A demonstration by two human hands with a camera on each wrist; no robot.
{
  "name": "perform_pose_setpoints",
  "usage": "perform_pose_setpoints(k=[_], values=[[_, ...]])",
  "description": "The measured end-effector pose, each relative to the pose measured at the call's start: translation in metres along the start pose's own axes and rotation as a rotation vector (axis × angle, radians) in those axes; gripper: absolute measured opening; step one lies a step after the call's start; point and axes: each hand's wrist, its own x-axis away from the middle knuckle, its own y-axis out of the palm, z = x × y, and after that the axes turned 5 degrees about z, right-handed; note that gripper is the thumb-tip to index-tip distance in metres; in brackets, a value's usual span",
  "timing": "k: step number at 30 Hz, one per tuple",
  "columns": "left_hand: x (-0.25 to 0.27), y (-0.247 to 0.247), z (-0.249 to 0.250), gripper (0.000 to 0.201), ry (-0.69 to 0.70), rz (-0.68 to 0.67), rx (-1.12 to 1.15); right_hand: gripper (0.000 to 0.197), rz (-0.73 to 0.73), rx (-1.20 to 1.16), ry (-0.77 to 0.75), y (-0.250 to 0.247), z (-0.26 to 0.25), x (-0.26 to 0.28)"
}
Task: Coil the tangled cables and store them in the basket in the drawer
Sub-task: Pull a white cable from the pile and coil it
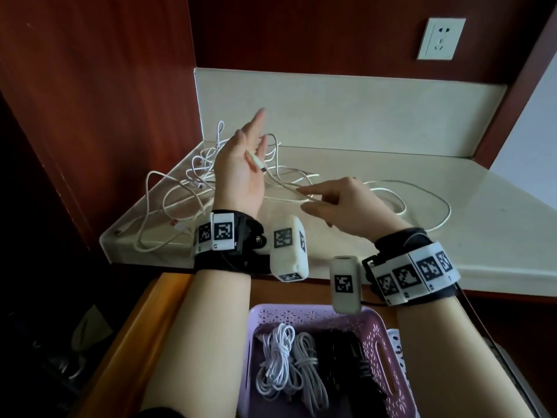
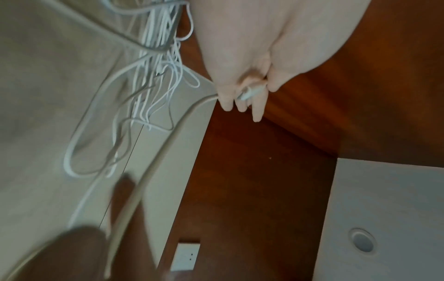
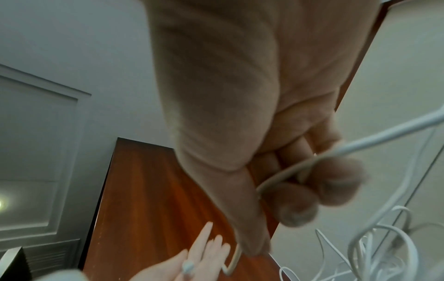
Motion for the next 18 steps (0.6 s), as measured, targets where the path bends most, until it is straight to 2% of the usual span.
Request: perform_pose_setpoints(k=[2, 4, 7, 8, 10, 13, 15, 18], values=[[-0.004, -0.01, 0.005, 0.028, 0.066, 0.135, -0.024, 0.014, -0.07, 0.001, 0.036, -0.003, 0.001, 0.001], [-0.003, -0.014, 0.013, 0.022, 0.131, 0.252, -0.067, 0.017, -0.128, -0.01, 0.048, -0.005, 0.0, 0.003], [0.003, -0.013, 0.022, 0.027, 0.305, 0.373, -0.331, 0.018, -0.177, 0.007, 0.078, -0.01, -0.003, 0.005], [0.004, -0.014, 0.025, 0.027, 0.393, 0.354, -0.497, 0.019, -0.154, 0.009, 0.084, -0.013, -0.003, 0.005], [0.006, -0.016, 0.027, 0.03, 0.5, 0.231, -0.854, 0.021, -0.048, -0.018, 0.072, -0.018, 0.0, 0.004], [0.011, -0.016, 0.026, 0.031, 0.51, -0.016, -1.221, 0.017, 0.212, -0.066, -0.024, -0.024, 0.001, 0.001], [0.016, -0.011, 0.021, 0.031, 0.424, -0.126, -1.374, 0.012, 0.418, -0.106, -0.125, -0.026, 0.001, -0.001], [0.023, -0.001, 0.012, 0.028, 0.173, -0.227, -1.469, 0.018, 0.652, -0.106, -0.27, -0.025, -0.002, -0.003]])
